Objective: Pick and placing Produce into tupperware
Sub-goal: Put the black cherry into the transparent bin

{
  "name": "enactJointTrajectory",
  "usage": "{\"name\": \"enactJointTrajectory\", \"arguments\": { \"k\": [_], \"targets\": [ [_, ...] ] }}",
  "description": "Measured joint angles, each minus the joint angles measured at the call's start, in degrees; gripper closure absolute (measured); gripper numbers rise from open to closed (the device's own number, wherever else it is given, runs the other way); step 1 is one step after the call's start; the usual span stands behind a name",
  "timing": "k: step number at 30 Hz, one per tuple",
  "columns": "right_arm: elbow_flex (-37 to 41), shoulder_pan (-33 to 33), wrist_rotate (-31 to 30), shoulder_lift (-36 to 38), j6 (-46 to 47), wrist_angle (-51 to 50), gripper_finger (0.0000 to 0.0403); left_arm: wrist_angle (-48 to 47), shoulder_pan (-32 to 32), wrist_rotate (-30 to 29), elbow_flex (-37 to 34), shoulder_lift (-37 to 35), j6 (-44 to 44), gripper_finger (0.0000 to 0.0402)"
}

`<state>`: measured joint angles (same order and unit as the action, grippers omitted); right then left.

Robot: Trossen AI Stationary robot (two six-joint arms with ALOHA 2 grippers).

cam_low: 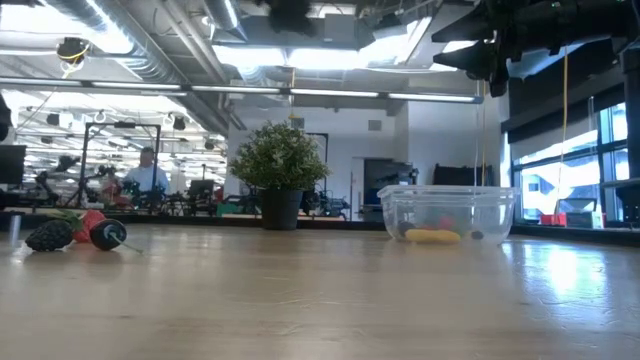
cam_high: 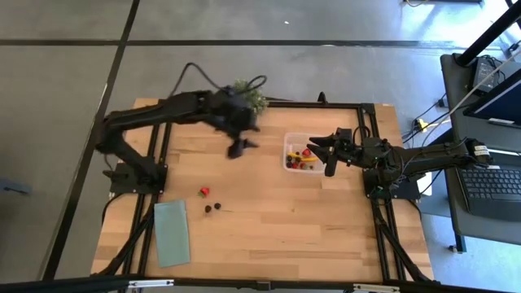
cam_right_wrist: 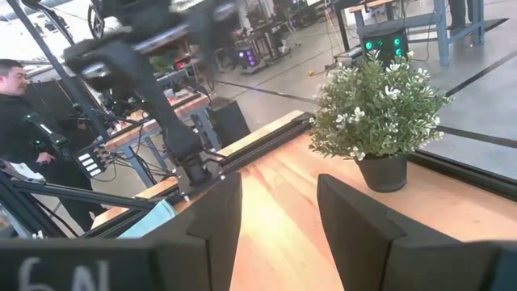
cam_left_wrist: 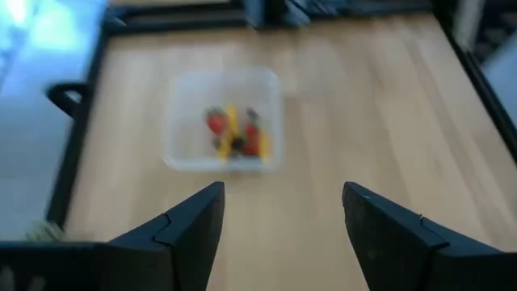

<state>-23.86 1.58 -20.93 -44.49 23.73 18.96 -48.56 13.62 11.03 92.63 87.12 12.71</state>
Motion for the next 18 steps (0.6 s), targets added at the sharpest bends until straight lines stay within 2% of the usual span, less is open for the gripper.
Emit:
{"name": "enactJointTrajectory", "arguments": {
  "k": [3, 5, 11, 18],
  "targets": [
    [0.0, 0.0, 0.0, 0.0, 0.0, 0.0, 0.0238, -6.7, -2.2, 0.3, -3.3, -4.8, 0.6, 0.0158],
    [0.0, 0.0, 0.0, 0.0, -0.1, 0.0, 0.0238, -8.5, -3.6, 0.5, -6.9, -7.8, -2.2, 0.0158],
    [0.0, 0.0, 0.0, 0.0, -1.0, -0.1, 0.0238, -8.2, -8.6, 0.9, -20.2, -16.6, -10.5, 0.0158],
    [0.0, 0.0, 0.0, 0.0, -1.8, -0.3, 0.0238, -7.0, -14.3, 0.2, -33.0, -19.7, -20.6, 0.0159]
  ]
}}
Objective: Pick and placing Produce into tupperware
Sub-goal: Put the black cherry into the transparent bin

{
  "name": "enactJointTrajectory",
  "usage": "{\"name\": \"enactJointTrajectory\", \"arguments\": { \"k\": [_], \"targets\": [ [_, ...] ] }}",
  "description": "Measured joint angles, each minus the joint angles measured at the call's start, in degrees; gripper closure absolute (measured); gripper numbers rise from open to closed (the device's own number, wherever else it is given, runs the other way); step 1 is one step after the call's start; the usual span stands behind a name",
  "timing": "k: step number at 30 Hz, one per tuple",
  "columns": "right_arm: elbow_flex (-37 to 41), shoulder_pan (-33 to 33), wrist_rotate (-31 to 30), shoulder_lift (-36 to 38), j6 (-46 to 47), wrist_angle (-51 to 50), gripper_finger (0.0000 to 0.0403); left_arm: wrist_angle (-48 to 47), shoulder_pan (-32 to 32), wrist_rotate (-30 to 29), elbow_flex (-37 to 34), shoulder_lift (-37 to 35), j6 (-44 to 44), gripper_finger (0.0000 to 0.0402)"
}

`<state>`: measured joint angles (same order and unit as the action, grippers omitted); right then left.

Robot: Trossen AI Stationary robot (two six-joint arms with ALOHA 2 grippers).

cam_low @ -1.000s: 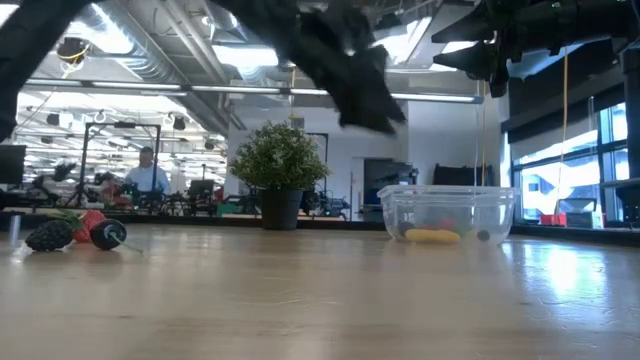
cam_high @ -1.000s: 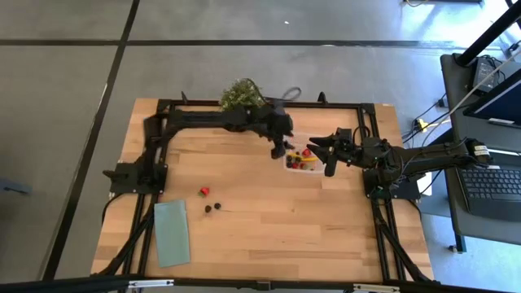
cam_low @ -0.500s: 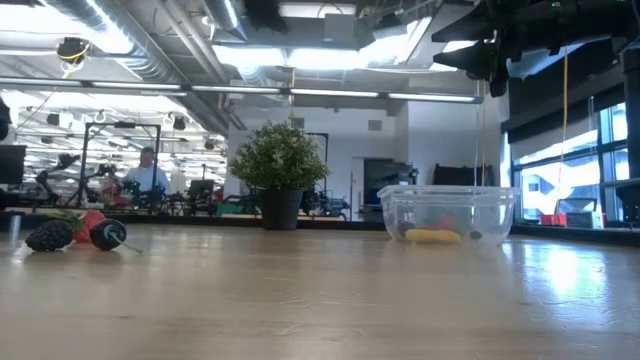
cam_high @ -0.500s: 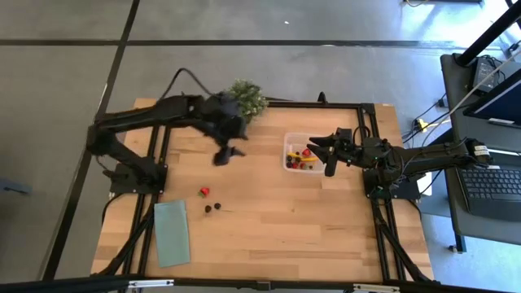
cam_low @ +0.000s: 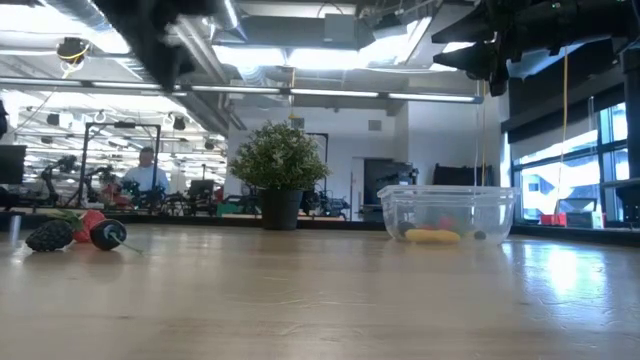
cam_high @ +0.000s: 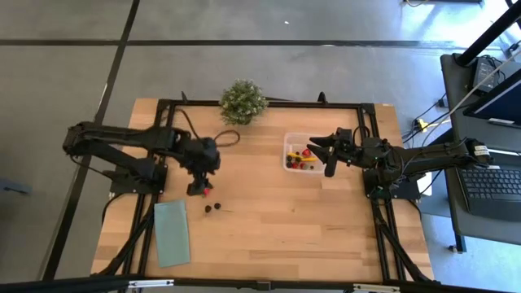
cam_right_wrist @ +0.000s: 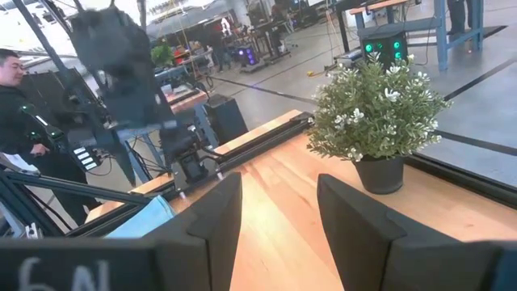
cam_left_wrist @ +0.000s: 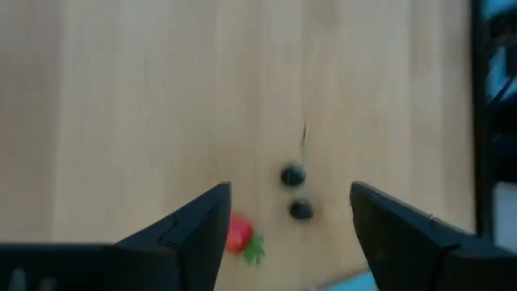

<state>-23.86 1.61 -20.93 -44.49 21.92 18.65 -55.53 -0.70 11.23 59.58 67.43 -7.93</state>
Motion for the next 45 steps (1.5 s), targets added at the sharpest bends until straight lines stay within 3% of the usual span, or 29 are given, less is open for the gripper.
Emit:
{"name": "enactJointTrajectory", "arguments": {
  "k": [6, 11, 18, 30, 45],
  "targets": [
    [0.0, 0.0, 0.0, 0.0, 0.0, -0.1, 0.0238, 10.1, -4.1, -0.1, -10.7, 1.2, -0.6, 0.0159],
    [0.0, 0.0, 0.0, 0.0, 0.1, -0.5, 0.0238, 19.0, -9.0, -1.8, -15.6, 3.8, 0.9, 0.0163],
    [0.0, 0.0, 0.0, 0.0, 0.1, -0.5, 0.0238, 24.3, -13.8, -9.5, -16.3, 10.2, 3.4, 0.0176],
    [0.0, 0.0, 0.0, 0.0, 0.3, -1.0, 0.0238, 26.9, -14.9, -9.5, -16.3, 20.6, 5.2, 0.0193],
    [0.0, 0.0, 0.0, 0.0, 0.5, -1.0, 0.0238, 29.1, -15.4, -8.5, -16.3, 22.3, 7.2, 0.0233]
  ]
}}
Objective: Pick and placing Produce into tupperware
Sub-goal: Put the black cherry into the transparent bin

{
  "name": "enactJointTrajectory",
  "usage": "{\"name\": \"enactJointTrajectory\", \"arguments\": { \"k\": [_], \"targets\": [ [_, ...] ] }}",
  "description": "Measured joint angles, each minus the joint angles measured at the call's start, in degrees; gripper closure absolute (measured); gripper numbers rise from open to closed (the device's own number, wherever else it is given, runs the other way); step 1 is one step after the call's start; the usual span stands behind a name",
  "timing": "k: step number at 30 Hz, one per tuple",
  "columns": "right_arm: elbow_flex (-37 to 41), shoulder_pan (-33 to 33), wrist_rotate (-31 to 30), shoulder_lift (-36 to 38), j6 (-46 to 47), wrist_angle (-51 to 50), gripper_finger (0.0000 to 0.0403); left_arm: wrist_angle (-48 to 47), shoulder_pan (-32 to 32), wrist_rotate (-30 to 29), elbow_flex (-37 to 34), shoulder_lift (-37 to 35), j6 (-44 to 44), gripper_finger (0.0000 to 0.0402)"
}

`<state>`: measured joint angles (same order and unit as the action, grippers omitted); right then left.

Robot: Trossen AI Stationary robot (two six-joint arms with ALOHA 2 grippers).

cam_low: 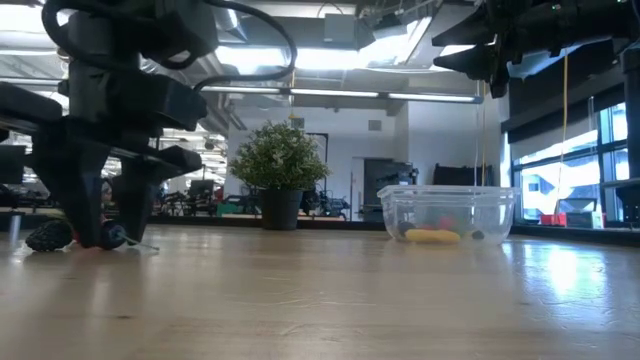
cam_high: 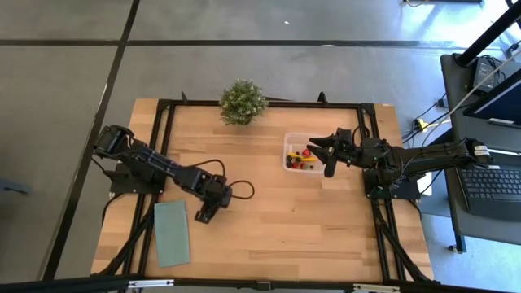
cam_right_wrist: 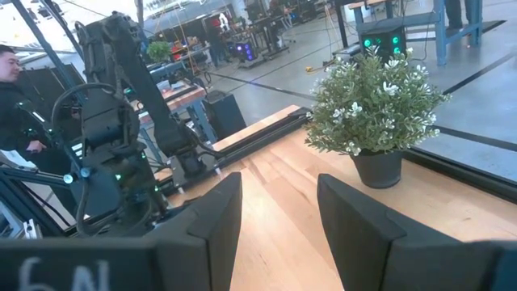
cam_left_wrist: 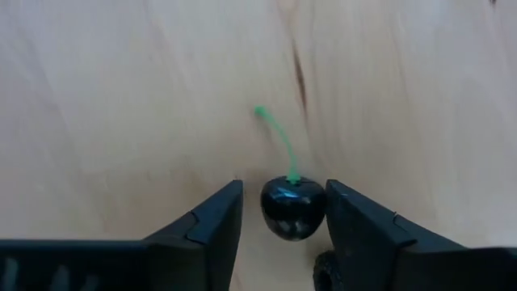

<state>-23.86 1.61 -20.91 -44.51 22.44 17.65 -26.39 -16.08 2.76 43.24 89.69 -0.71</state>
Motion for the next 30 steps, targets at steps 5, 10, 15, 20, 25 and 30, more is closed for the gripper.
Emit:
{"name": "enactJointTrajectory", "arguments": {
  "k": [5, 10, 15, 20, 25, 30],
  "targets": [
    [0.0, 0.0, 0.0, 0.0, 0.0, 0.0, 0.0238, 0.0, -0.8, 0.1, 0.0, 0.0, -0.2, 0.0245],
    [0.0, 0.0, 0.0, 0.0, 0.0, 0.0, 0.0238, 0.1, -1.3, -1.7, 0.0, 0.0, -0.6, 0.026],
    [0.0, 0.0, 0.0, 0.0, 0.0, 0.0, 0.0238, 0.1, -1.3, -2.3, 0.0, 0.0, -0.7, 0.0278],
    [0.0, 0.0, 0.0, 0.0, 0.0, 0.0, 0.0238, 0.2, -1.3, -2.3, 0.0, 0.0, -0.8, 0.0293],
    [0.0, 0.0, 0.0, 0.0, 0.0, 0.1, 0.0238, 0.1, -0.9, -2.2, 0.1, -0.1, -0.8, 0.0298],
    [0.0, 0.0, 0.0, 0.0, 0.2, 0.1, 0.0238, -1.4, 1.8, -2.2, 3.9, -0.2, 0.2, 0.0294]
  ]
}}
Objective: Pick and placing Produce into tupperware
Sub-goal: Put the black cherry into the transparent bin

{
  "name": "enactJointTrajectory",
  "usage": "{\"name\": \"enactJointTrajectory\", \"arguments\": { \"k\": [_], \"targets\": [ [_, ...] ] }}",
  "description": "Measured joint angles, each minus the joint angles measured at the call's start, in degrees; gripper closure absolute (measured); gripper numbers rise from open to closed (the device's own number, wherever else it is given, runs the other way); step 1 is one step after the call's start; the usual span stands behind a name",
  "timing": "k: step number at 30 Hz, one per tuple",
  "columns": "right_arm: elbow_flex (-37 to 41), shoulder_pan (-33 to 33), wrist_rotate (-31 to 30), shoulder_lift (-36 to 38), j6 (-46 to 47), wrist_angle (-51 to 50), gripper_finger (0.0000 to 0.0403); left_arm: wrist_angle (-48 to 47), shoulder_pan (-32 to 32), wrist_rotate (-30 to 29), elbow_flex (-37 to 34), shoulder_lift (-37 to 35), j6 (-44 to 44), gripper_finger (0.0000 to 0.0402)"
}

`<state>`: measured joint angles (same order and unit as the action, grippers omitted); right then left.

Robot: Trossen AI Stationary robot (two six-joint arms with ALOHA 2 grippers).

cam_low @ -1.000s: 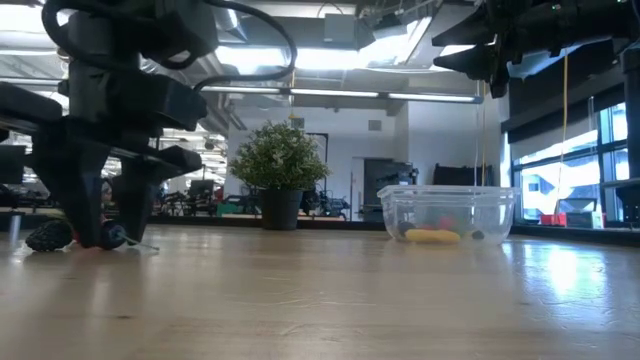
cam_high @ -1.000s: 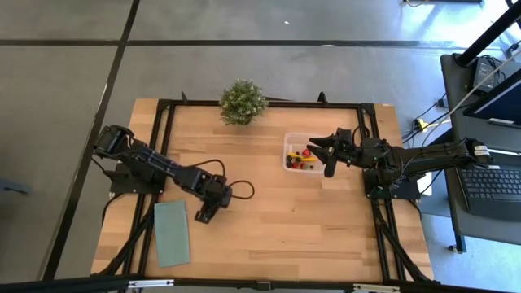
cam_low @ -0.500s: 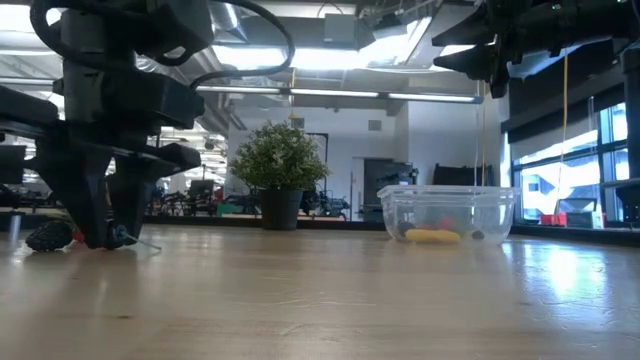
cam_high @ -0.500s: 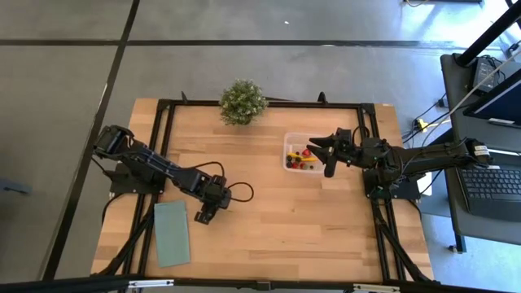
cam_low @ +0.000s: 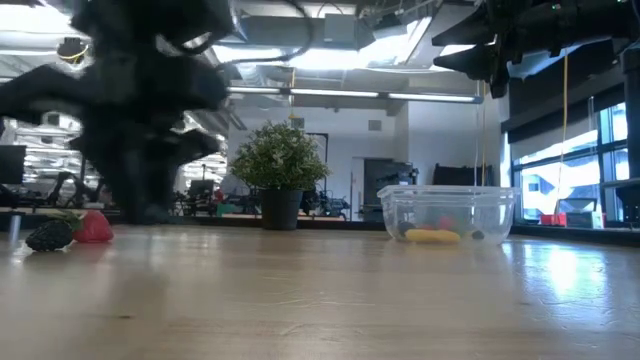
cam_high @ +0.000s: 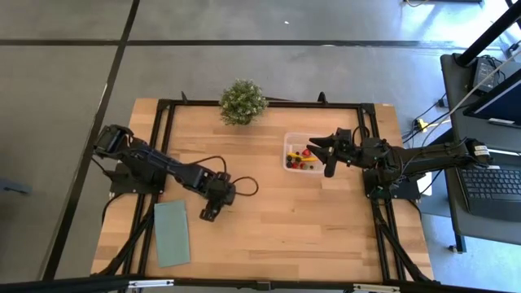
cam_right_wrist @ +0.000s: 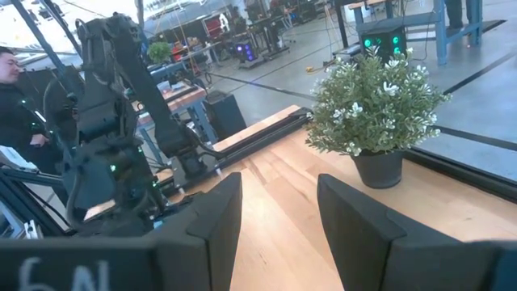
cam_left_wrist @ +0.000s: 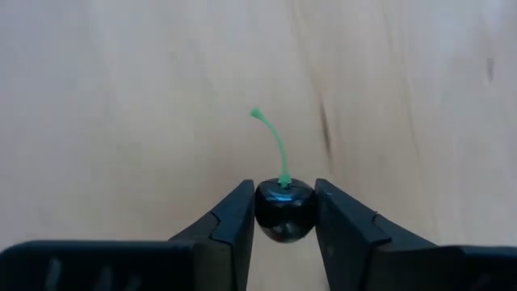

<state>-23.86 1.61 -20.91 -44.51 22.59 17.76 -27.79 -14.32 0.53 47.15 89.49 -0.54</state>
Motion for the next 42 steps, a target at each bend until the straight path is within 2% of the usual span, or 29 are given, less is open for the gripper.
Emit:
{"name": "enactJointTrajectory", "arguments": {
  "k": [6, 13, 18, 22, 31, 37, 42],
  "targets": [
    [0.0, 0.0, 0.0, 0.0, 2.6, 0.0, 0.0238, 0.7, 6.4, -0.5, 7.8, 0.0, 5.1, 0.0299],
    [0.0, 0.0, 0.0, 0.0, 2.7, 0.0, 0.0238, 6.6, 15.5, -1.4, 16.1, 0.9, 11.6, 0.0297],
    [0.0, 0.0, 0.0, 0.0, 2.7, 0.1, 0.0238, 14.1, 21.5, -1.0, 20.5, 5.7, 13.1, 0.0303],
    [0.0, -0.1, 0.0, 0.0, 2.7, 0.1, 0.0238, 18.3, 24.8, 1.5, 25.4, 12.8, 13.1, 0.0294],
    [0.0, -0.1, 0.0, 0.0, 2.8, 0.0, 0.0238, 18.9, 27.1, 4.3, 39.8, 28.1, 13.2, 0.03],
    [0.0, -0.1, 0.0, 0.0, 2.9, 0.0, 0.0238, 17.6, 27.1, 4.3, 45.2, 33.4, 13.2, 0.0284],
    [0.0, -0.1, 0.0, 0.0, 2.9, 0.0, 0.0238, 16.6, 27.1, 4.3, 45.8, 34.6, 13.1, 0.0287]
  ]
}}
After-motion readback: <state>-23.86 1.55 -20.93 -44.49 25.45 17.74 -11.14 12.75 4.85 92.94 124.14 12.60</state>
